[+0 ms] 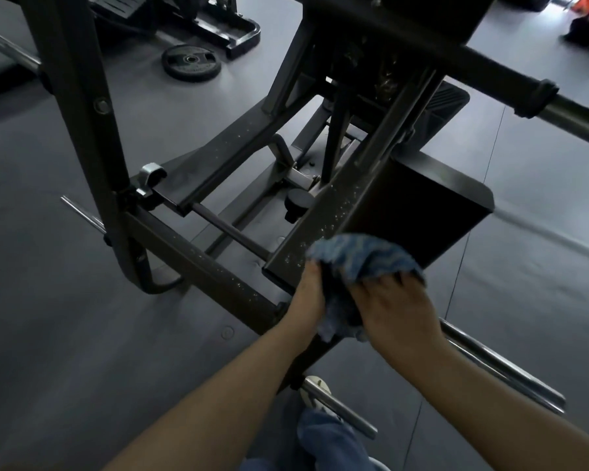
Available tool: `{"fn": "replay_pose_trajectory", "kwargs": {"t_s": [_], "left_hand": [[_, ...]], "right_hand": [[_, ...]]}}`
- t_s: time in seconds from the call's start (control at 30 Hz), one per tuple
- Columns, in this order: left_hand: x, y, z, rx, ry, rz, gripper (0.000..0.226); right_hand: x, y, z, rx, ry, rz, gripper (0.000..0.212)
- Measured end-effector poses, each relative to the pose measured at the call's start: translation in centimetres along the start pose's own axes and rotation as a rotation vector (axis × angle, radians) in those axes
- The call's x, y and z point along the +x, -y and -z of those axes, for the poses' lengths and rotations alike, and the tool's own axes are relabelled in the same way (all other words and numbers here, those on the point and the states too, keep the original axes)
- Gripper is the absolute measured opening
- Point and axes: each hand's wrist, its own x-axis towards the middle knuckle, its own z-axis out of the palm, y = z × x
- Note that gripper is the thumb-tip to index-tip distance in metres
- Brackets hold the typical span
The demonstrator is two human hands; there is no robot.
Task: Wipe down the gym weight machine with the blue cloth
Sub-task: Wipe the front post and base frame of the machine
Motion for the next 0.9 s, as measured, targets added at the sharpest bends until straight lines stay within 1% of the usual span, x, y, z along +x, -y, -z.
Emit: {"fn": "replay_pose_trajectory", "kwargs": {"t_s": [0.03,0.1,0.13,0.2,0.23,0.27,0.33,0.4,0.43,0.47,0.5,0.53,0.57,0.6,0.63,0.67,0.7,0.73,0.8,0.83,0.87,0.9], "left_hand": [[0.2,-0.8,-0.2,-0.011,0.038,-0.053,0.045],[1.4,-2.1,-0.3,-0.049,0.087,-0.121,0.033],[2.0,-2.4,-0.2,-0.022,0.087,-0.143,0.032],[3.5,-2.9,0.2,0.012,0.108,-0.106,0.036],[4.4,-2.8,0.7,0.059,0.104,-0.091,0.036],[5.2,-2.5,1.2,0.084,0.119,-0.071,0.034],[6.5,-1.4,2.2,0.164,0.116,0.006,0.031],[7.2,0.3,3.2,0.223,0.086,0.11,0.03],[7.6,1.5,3.8,0.247,0.081,0.163,0.03],[7.6,2.6,4.4,0.269,0.06,0.194,0.028],[7.7,3.5,4.9,0.288,0.056,0.211,0.022],[7.5,4.1,5.2,0.297,0.069,0.194,0.025],[7.6,4.9,5.5,0.305,0.078,0.182,0.049],[7.9,5.5,5.7,0.261,0.079,0.237,0.065],[7.5,5.7,5.5,0.162,0.049,0.273,0.06],[7.0,6.1,5.6,0.033,-0.007,0.324,0.045],[6.1,6.2,5.4,0.03,-0.029,0.318,0.038],[5.2,6.4,5.3,0.074,-0.059,0.262,0.039],[4.2,6.4,3.9,-0.003,-0.105,0.238,0.049],[3.3,6.0,3.1,-0.018,-0.068,0.154,0.053],[2.6,5.6,2.2,-0.025,-0.024,0.012,0.055],[1.9,4.6,1.3,0.021,-0.018,-0.134,0.054]], "right_hand": [[0.9,-0.1,1.4,-0.046,-0.041,-0.039,0.05],[2.5,0.0,2.6,-0.128,-0.193,-0.119,0.044],[3.1,0.3,2.6,-0.143,-0.202,-0.139,0.048],[3.6,1.2,1.6,-0.134,-0.175,-0.139,0.065],[3.5,1.6,0.8,-0.112,-0.189,-0.11,0.069],[3.5,2.1,0.0,-0.078,-0.165,-0.082,0.071],[3.4,3.6,-1.6,0.042,-0.033,-0.07,0.077],[3.0,4.7,-3.3,0.102,0.036,-0.041,0.076],[2.8,5.2,-4.4,0.132,0.053,-0.021,0.07],[2.4,5.8,-5.4,0.146,0.057,-0.007,0.056],[2.1,6.5,-7.0,0.174,0.068,-0.001,0.049],[1.9,7.0,-8.0,0.214,0.125,-0.004,0.047],[1.5,7.7,-8.9,0.247,0.236,0.025,0.051],[1.2,7.9,-10.1,0.278,0.271,0.054,0.054],[0.9,8.0,-10.8,0.275,0.257,0.075,0.055],[0.7,7.9,-10.3,0.236,0.273,0.094,0.054],[0.4,7.5,-9.5,0.192,0.265,0.102,0.053],[0.1,7.0,-8.5,0.174,0.206,0.093,0.053],[-0.5,5.7,-6.6,0.151,0.055,0.087,0.057],[-0.5,4.9,-5.7,0.123,0.0,0.067,0.06],[-0.5,3.8,-4.6,0.074,-0.08,0.035,0.06],[-0.5,2.7,-3.5,0.007,-0.158,0.006,0.057]]}}
